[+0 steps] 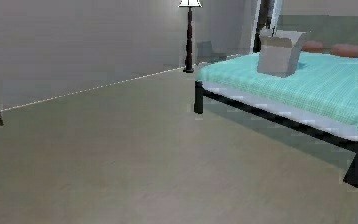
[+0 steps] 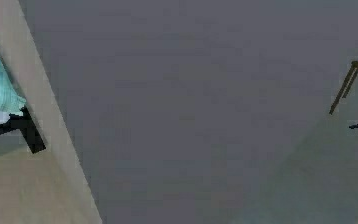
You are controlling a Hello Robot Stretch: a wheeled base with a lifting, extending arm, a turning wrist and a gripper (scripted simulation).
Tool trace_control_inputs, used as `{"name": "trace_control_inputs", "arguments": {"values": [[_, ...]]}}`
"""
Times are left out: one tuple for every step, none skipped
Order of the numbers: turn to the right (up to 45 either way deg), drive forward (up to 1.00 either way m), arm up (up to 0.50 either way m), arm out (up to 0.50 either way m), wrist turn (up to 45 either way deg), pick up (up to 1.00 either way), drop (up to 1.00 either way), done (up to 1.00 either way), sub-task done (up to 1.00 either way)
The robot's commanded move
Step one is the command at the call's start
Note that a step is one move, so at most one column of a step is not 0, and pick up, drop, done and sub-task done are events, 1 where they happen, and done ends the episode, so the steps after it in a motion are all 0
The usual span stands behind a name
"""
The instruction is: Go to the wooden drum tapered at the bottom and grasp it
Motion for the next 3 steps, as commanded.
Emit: {"name": "trace_control_inputs", "arguments": {"values": [[-3.0, 0.0, 0.0, 0.0, 0.0, 0.0, 0.0, 0.0, 0.0], [0.0, 1.0, 0.0, 0.0, 0.0, 0.0, 0.0, 0.0, 0.0], [0.0, 1.0, 0.0, 0.0, 0.0, 0.0, 0.0, 0.0, 0.0]]}}
